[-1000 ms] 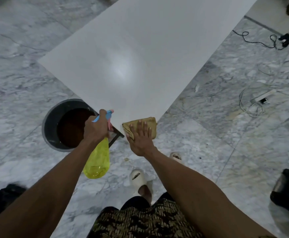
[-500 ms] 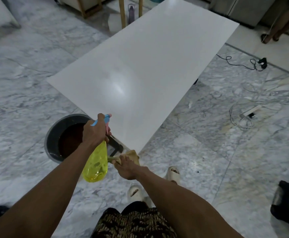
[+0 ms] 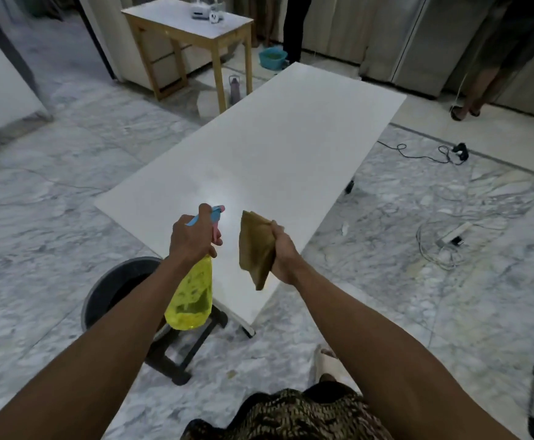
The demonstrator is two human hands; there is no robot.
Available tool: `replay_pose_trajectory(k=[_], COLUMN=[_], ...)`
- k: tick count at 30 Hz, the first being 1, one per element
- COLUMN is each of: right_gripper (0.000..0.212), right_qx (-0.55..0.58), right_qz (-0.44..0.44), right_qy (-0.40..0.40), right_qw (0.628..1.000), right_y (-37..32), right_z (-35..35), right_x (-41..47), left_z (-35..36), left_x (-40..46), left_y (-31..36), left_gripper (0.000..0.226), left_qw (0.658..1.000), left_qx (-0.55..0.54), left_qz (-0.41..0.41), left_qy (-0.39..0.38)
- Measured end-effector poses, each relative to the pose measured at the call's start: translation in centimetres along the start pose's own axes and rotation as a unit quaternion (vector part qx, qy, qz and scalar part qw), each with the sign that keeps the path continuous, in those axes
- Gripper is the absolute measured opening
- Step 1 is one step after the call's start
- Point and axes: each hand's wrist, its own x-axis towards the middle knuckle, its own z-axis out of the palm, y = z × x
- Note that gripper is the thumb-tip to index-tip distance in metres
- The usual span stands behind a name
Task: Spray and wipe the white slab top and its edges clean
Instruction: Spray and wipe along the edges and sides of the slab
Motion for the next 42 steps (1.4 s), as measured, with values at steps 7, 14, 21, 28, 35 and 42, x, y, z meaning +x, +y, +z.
replay_pose_trajectory(k=[7,14,21,28,35,42], right_gripper=[0.067,0.074,0.082,0.091,0.104,0.109], right_qx=[0.121,0.174,0.181,0.22,0.265,0.298], right_qz=[-0.078,-0.139,-0.145,-0.121,-0.117,-0.122], right_qy=[0.058,0.043,0.038,0.07,0.081,0.144], right_qw=[0.988,0.974,0.972,0.965,0.954,0.936], right_y=[-10.0,-19.7,-29.7,-36.3,-40.0,-46.0], right_z=[-8.6,-19.0,-30.2,-38.8,-44.2,-49.4], right_x=[0.7,2.2,5.2,9.3,17.2,25.2], left_z=[8.0,19.4,33.9,44.9,52.9,60.5], left_x=[1.8,4.5,8.8,13.3,19.7,28.6], left_y=[7.0,15.7,23.9,27.9,30.8,35.3], left_gripper=[0.046,0.044,0.046,0.049,0.052,0.05], left_qw=[0.995,0.98,0.972,0.972,0.975,0.962], left_qx=[-0.005,-0.006,-0.05,-0.082,-0.014,0.101], left_qz=[0.068,0.129,0.117,0.068,0.043,0.093], left_qy=[-0.079,-0.152,-0.197,-0.212,-0.215,-0.238])
